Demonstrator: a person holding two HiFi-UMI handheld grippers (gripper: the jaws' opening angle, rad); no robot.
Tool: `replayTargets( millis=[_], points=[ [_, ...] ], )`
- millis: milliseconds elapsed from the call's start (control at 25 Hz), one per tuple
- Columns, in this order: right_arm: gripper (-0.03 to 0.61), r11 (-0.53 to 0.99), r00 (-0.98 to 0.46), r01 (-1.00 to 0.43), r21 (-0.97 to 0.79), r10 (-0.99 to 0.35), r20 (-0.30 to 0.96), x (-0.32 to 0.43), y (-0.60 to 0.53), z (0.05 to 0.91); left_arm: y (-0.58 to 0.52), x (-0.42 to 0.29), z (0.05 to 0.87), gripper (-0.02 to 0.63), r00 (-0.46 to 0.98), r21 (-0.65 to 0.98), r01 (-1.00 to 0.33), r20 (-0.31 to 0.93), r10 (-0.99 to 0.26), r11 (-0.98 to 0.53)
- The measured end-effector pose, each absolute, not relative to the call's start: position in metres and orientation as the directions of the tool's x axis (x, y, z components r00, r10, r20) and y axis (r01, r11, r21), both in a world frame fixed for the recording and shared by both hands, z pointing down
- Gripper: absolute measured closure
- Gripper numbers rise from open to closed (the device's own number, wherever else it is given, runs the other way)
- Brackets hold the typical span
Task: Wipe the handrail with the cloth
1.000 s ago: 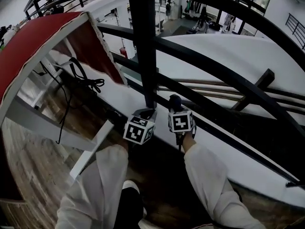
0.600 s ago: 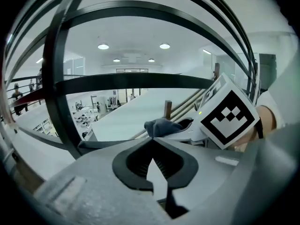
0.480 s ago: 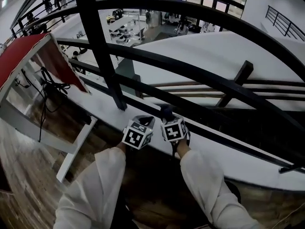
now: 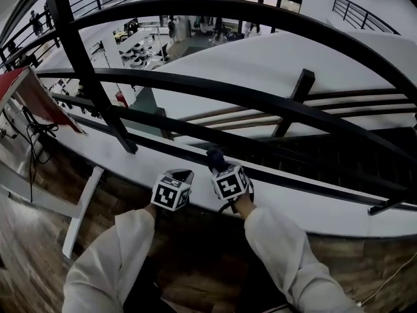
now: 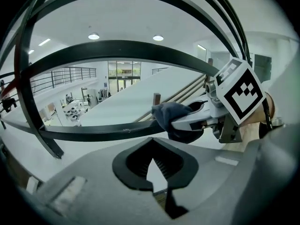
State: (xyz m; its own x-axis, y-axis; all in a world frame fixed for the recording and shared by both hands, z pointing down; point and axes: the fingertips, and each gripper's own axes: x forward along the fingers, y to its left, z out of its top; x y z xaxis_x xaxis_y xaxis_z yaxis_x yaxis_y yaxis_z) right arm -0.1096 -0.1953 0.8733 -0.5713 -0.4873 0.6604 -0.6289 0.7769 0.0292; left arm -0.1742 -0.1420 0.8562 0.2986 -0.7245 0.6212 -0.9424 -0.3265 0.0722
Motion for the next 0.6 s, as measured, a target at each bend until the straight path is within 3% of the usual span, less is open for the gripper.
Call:
replayTargets(
  millis=[600],
  points=[
    [0.482, 0.67, -0.47, -0.743, -0.013, -0.507, 0.723, 0.029, -0.197, 0.875, -0.164, -0.023, 0.844, 0.612, 0.426, 0.116, -0.886, 0.588, -0.687, -0.45]
  ],
)
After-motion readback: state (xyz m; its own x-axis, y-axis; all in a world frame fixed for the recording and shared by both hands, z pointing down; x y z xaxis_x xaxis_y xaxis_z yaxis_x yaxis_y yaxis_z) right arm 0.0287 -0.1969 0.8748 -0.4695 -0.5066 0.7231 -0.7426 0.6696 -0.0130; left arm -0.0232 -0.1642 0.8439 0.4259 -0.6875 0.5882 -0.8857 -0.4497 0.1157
